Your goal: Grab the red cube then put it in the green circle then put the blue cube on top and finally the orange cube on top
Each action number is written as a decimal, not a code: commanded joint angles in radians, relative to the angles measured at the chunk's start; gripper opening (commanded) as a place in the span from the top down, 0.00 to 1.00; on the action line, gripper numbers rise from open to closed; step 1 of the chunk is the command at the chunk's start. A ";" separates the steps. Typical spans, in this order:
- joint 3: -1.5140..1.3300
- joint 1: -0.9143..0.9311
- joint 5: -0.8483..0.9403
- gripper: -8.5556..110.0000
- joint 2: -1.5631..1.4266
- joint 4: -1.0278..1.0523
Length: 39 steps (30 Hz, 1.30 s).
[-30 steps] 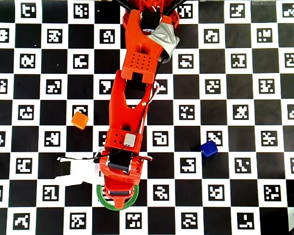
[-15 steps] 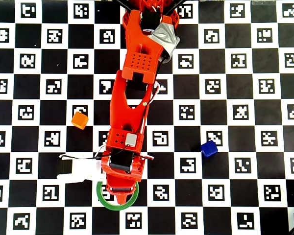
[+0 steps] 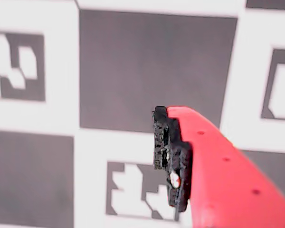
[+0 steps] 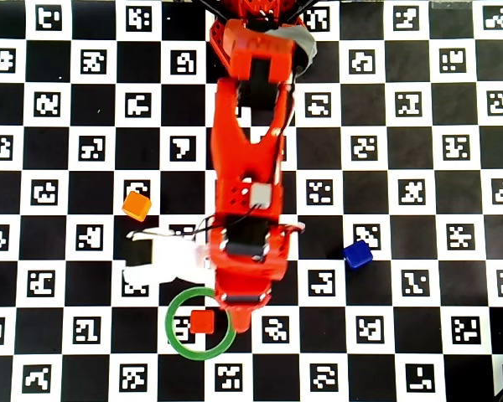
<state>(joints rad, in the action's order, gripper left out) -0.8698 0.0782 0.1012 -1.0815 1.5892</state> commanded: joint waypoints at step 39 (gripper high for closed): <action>-0.471 -0.509 -0.235 0.56 -0.413 -0.202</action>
<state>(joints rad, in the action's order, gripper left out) -1.3422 -0.4188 -0.1273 -1.4711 1.4266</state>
